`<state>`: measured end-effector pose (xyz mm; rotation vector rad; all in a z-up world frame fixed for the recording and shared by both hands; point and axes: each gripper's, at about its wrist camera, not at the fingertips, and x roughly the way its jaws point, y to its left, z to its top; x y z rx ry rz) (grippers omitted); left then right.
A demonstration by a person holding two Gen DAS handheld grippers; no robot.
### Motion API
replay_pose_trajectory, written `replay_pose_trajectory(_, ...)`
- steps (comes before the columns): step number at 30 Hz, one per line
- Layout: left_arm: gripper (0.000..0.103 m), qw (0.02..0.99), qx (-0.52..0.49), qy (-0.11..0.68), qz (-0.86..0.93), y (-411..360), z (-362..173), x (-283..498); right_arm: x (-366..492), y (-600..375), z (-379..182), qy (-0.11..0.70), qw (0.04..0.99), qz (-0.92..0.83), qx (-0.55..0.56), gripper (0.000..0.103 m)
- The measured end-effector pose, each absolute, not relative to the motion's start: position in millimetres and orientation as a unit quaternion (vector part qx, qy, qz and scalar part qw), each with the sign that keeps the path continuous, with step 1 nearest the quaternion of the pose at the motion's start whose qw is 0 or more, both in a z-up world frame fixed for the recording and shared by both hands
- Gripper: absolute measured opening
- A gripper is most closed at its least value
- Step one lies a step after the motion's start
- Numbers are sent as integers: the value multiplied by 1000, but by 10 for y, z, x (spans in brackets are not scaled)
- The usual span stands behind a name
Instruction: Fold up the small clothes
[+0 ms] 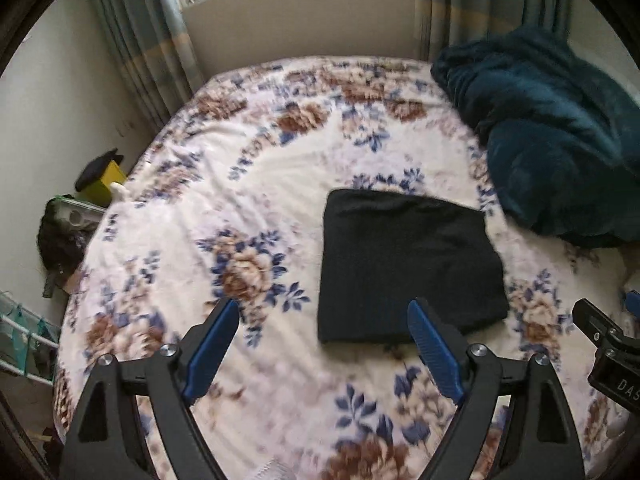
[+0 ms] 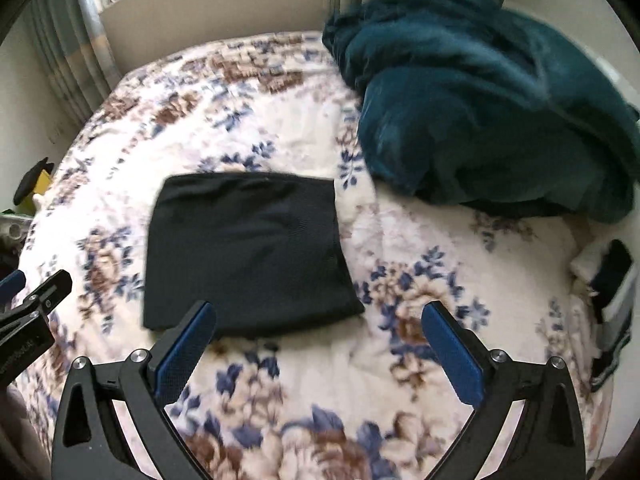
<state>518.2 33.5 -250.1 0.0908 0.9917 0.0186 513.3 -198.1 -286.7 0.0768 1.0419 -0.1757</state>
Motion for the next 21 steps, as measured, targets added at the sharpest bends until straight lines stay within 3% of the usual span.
replay_pose_trajectory(10,86,897,27,441,-5,371,-1170,4053,3871,-1835,-1251,443,892,-78,38,103)
replay_pose_trajectory(21,86,915,26,402,5,488,-214,3078,2608,-1624,150,388,920,-54,29,103)
